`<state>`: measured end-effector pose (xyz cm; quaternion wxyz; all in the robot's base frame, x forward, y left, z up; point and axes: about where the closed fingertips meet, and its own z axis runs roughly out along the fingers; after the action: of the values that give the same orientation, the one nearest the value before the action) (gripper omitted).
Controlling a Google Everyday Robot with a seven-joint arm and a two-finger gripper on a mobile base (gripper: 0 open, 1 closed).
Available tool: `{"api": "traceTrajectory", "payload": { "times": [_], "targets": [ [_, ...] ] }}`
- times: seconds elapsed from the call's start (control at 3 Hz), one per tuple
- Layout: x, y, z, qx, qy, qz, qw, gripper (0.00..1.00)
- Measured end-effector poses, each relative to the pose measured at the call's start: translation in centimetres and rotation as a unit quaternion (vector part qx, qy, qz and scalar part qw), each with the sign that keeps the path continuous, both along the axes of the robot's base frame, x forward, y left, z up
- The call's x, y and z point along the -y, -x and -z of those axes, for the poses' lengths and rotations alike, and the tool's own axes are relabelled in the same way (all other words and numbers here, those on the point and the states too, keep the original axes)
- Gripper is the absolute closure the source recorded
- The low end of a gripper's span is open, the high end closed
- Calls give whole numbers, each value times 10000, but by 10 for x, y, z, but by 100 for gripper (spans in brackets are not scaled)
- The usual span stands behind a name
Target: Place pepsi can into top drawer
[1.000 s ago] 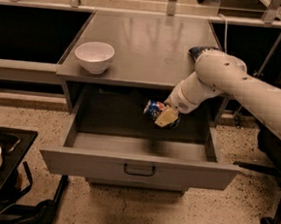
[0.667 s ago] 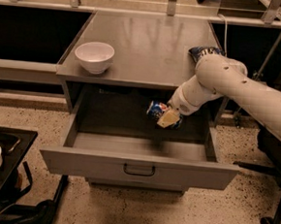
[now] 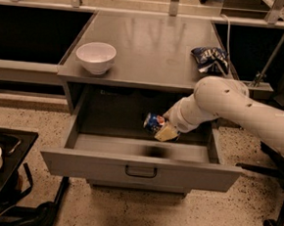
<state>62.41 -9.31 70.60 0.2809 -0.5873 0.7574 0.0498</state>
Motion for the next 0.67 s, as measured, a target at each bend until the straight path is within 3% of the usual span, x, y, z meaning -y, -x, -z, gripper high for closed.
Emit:
{"api": "traceTrajectory", "payload": {
  "times": [0.67],
  "targets": [
    [6, -9, 65, -604, 90, -8, 9981, 100]
  ]
}}
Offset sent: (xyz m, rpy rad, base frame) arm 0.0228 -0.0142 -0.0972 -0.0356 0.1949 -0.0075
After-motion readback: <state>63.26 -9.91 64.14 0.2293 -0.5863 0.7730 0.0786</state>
